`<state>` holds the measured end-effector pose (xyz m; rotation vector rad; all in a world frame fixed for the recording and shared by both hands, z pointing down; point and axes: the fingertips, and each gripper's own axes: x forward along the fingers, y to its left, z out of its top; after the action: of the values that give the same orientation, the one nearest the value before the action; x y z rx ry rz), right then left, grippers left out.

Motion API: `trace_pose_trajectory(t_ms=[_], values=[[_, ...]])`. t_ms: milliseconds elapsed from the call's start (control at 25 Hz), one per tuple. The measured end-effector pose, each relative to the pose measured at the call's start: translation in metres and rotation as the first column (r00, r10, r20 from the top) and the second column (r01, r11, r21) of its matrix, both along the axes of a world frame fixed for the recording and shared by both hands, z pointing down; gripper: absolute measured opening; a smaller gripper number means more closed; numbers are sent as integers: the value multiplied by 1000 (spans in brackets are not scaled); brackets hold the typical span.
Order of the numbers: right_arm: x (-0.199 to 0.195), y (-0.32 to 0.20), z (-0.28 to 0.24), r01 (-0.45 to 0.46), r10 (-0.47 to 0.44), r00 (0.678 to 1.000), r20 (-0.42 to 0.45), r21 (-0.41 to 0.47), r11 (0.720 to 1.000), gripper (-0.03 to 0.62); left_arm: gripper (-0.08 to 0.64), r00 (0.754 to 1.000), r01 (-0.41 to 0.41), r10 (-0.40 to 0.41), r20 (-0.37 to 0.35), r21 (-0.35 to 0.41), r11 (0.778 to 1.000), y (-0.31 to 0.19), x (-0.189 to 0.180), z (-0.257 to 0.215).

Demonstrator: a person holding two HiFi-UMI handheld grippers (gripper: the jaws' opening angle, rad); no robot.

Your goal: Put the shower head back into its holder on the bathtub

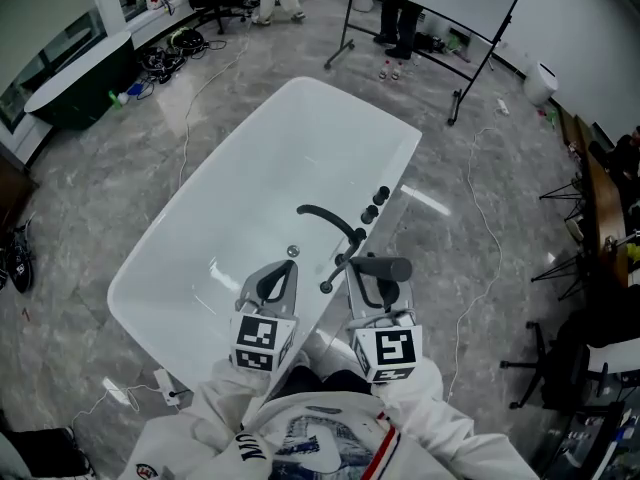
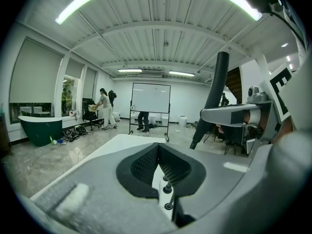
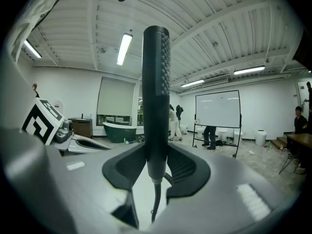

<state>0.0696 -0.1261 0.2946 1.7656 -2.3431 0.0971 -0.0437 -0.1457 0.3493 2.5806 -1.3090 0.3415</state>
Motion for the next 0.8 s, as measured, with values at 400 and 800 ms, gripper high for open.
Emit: trace_pose_trajectory(t_ms=[400,800], values=[[1,5,25,-23,22,1000,-22,-59,998,137,-2,999,-16,15,-35,-27,1000,6,-1,15],[-1,8,54,-26,25,1000,-11,-90,996,137,-2,1000,-8,8,-8,-43,999,5,-6,38]])
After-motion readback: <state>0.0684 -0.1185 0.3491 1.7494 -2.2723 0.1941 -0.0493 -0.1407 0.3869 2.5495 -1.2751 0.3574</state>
